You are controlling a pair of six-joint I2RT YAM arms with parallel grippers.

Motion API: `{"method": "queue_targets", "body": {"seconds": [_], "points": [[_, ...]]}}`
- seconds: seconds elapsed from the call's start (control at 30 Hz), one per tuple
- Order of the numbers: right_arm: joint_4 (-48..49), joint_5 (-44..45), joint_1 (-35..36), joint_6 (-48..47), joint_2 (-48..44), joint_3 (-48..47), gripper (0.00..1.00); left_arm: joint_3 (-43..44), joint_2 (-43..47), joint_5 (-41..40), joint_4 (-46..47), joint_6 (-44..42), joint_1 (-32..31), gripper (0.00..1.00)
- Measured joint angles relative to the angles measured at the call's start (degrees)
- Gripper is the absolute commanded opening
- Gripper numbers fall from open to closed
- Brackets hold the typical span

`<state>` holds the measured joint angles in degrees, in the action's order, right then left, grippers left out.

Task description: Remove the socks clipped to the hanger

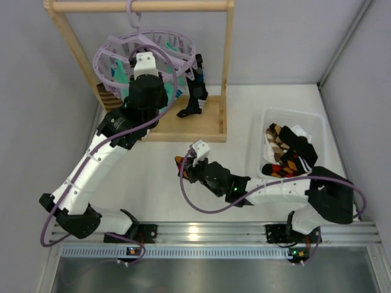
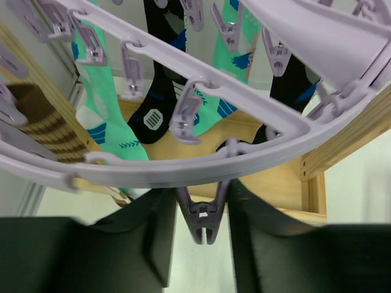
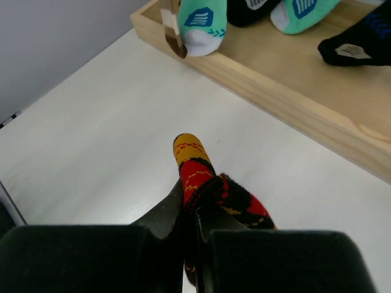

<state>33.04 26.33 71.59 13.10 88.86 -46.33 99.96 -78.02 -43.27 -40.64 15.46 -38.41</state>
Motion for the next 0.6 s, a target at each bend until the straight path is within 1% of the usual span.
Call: {"method": "queue_targets", "body": {"seconds": [0.03, 0.07, 0.13, 0.17, 0.23, 0.27, 0.3, 0.37, 0.43, 0.53, 0.6], "points": [[-1.6, 0.2, -0.2, 0.2, -2.6, 0.8, 0.00, -0.7, 0.7, 0.6, 0.2, 0.3, 0.0, 0.54], [-3.7, 0.2, -0.7, 0.5, -5.9, 1.5, 0.00, -2.0, 1.7, 1.0, 0.4, 0.6, 0.0, 0.66], [-8.2, 0.2, -2.2, 1.0, -12.8, 2.4, 0.00, -4.9, 4.5, 2.3, 0.3, 1.3, 0.0, 0.72], [-10.9, 0.4, -3.6, 1.3, -16.6, 2.6, 0.00, -6.3, 5.9, 3.0, 0.2, 1.6, 0.0, 0.81], [-16.0, 0.6, -7.9, 2.0, -23.8, 2.7, 0.00, -8.5, 8.7, 5.1, -0.1, 2.3, 0.0, 0.89], [-18.6, 1.0, -10.3, 2.2, -27.1, 2.7, 0.00, -9.6, 10.3, 6.4, -0.1, 2.5, 0.0, 0.96], [-20.9, 1.2, -12.2, 2.6, -29.6, 2.7, 0.00, -10.9, 11.9, 8.1, 0.0, 2.6, 0.0, 0.98], [-27.5, 1.9, -17.3, 3.0, -34.8, 2.5, 0.00, -13.3, 15.1, 11.7, 0.0, 3.0, 0.0, 0.98], [-33.7, 2.8, -21.6, 3.2, -37.9, 1.7, 0.00, -15.8, 18.1, 14.9, 0.2, 3.2, 0.0, 0.98], [-42.0, 3.9, -29.7, 3.2, -40.4, 0.2, 0.00, -20.2, 22.6, 18.9, 0.0, 3.5, 0.0, 0.98], [-46.2, 2.8, -36.8, 3.0, -40.2, -1.1, 0.00, -23.4, 26.0, 20.9, -0.3, 3.5, 0.0, 0.98]]}}
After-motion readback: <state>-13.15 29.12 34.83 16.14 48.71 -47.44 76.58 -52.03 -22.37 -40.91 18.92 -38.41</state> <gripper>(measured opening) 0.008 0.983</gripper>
